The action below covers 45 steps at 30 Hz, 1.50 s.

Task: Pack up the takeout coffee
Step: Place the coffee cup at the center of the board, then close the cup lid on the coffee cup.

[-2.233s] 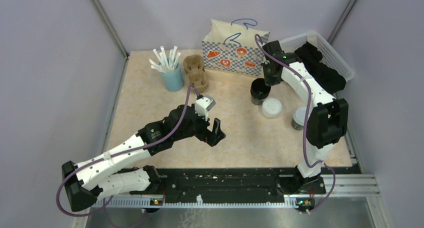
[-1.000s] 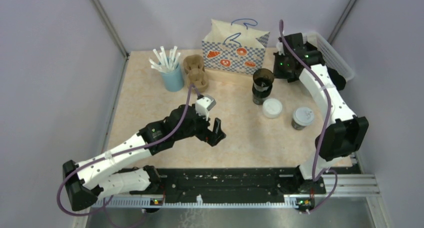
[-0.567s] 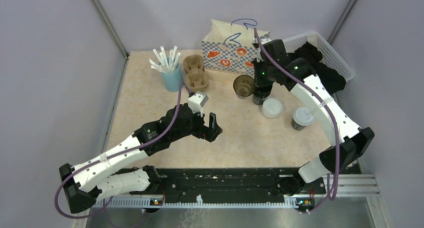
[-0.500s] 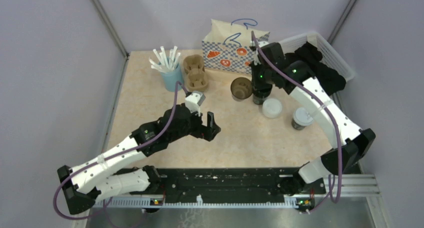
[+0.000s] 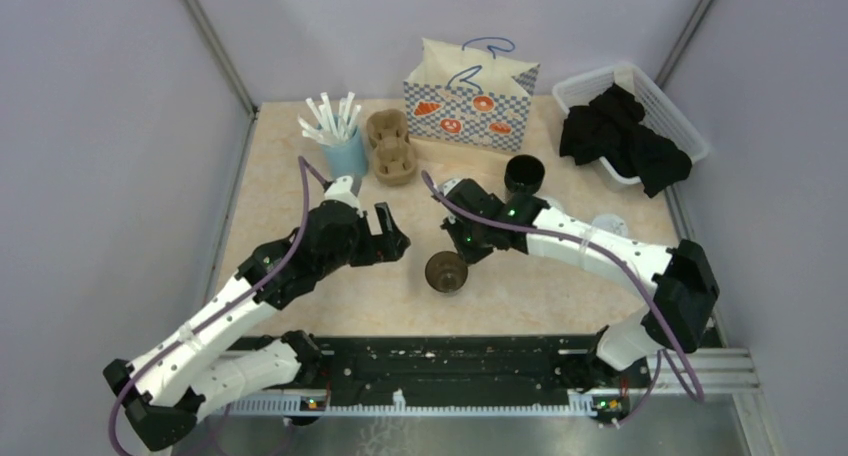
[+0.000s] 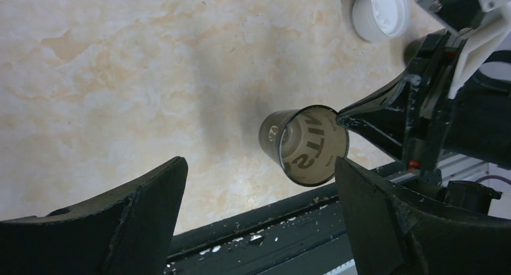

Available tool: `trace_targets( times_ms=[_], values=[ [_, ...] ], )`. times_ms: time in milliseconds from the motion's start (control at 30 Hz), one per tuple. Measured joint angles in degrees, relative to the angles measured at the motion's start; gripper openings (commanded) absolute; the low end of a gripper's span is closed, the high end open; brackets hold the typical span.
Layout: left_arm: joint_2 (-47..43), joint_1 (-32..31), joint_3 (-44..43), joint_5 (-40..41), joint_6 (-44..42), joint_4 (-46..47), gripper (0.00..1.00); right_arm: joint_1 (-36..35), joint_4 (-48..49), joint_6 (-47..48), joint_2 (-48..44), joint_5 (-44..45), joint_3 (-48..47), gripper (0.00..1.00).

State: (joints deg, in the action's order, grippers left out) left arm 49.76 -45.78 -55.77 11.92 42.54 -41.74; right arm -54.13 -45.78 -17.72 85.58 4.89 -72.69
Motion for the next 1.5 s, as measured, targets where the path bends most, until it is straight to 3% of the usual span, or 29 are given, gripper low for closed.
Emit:
trace_targets(
  times_ms=[300,467,600,733,833,933,1033,1200,1500],
  values=[
    [-3.8,0.8,4.8,-4.0,3.4,-0.2,0.99,-3.3,3.4,-2.1,0.6,1.4,4.3,0.0],
    [-3.9,0.9,5.7,-5.6,3.9,-0.1,0.99,-3.9,3.4,-3.5,0.6,1.8,4.4,0.31],
    [-3.9,0.9,5.7,-6.8,3.8,0.2,0.99,-3.8,2.3,-4.2,0.6,2.4,3.9,0.39],
    [-3.9,0.9,5.7,-7.4,3.6,0.2,0.99,0.8,0.1,-4.0,-2.1,1.4,2.0,0.44],
    [-3.9,0.9,5.7,-7.9,3.2,0.3,0.99,12.1,-0.1,-3.2,-6.8,-0.9,2.0,0.49],
    [-3.9,0.9,5.7,-8.2,2.7,0.8,0.99,25.5,0.2,-0.7,-9.0,-2.1,2.0,0.47],
    [-3.7,0.9,5.7,-8.4,2.0,1.5,0.99,33.1,0.5,2.3,-6.9,-4.0,2.3,0.42],
    [-1.7,0.9,5.2,-9.1,0.5,1.6,0.99,37.6,3.2,6.1,-0.6,-8.5,4.5,0.32],
    [-0.3,1.2,4.3,-9.6,-1.4,1.7,0.99,38.2,7.8,9.2,4.5,-11.9,7.1,0.21]
  ],
)
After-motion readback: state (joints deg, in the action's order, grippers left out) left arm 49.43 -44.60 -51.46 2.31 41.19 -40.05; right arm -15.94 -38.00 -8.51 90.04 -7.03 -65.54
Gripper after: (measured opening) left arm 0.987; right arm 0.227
